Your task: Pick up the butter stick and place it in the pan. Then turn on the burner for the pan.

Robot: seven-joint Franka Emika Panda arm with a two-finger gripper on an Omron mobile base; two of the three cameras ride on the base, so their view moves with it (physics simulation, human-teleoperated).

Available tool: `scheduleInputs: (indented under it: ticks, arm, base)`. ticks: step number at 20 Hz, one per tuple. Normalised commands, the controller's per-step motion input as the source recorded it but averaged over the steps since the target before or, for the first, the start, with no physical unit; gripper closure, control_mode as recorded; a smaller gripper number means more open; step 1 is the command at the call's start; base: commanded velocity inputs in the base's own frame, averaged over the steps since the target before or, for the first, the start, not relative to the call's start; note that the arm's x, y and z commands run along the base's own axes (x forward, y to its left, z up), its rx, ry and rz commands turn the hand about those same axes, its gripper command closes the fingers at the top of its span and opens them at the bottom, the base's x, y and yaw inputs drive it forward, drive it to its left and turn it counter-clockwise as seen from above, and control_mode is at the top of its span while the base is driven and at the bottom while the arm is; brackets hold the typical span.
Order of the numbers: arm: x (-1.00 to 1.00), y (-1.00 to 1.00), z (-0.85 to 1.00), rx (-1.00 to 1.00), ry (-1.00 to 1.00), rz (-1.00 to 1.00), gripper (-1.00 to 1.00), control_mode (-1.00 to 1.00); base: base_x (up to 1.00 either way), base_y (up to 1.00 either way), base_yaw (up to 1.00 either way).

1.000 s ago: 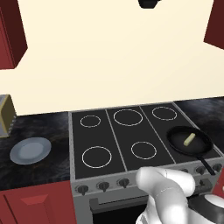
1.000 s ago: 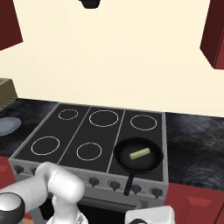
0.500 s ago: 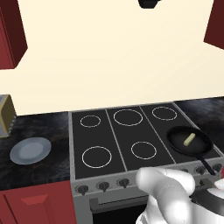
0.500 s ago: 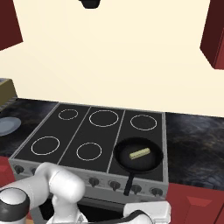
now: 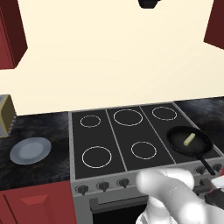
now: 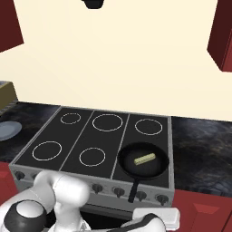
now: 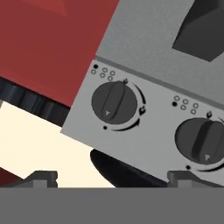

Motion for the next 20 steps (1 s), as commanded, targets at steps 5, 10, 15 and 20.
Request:
scheduleInputs:
  ticks: [5, 10, 15, 20]
  arm:
    - [0.20, -0.21, -0.27, 0.04, 0.00, 0.00, -1.00, -1.00]
    - [0.21, 0.00, -0.12, 0.03, 0.00, 0.00, -1.00, -1.00]
    - [0.13, 0.00, -0.11, 0.02, 0.00, 0.00, -1.00, -1.00]
    - [0.17, 0.00, -0.11, 0.03, 0.00, 0.00, -1.00, -1.00]
  base:
    - [0.00, 0.00, 0.00]
    - [0.00, 0.00, 0.00]
    - [0.00, 0.00, 0.00]
    - [0.00, 0.00, 0.00]
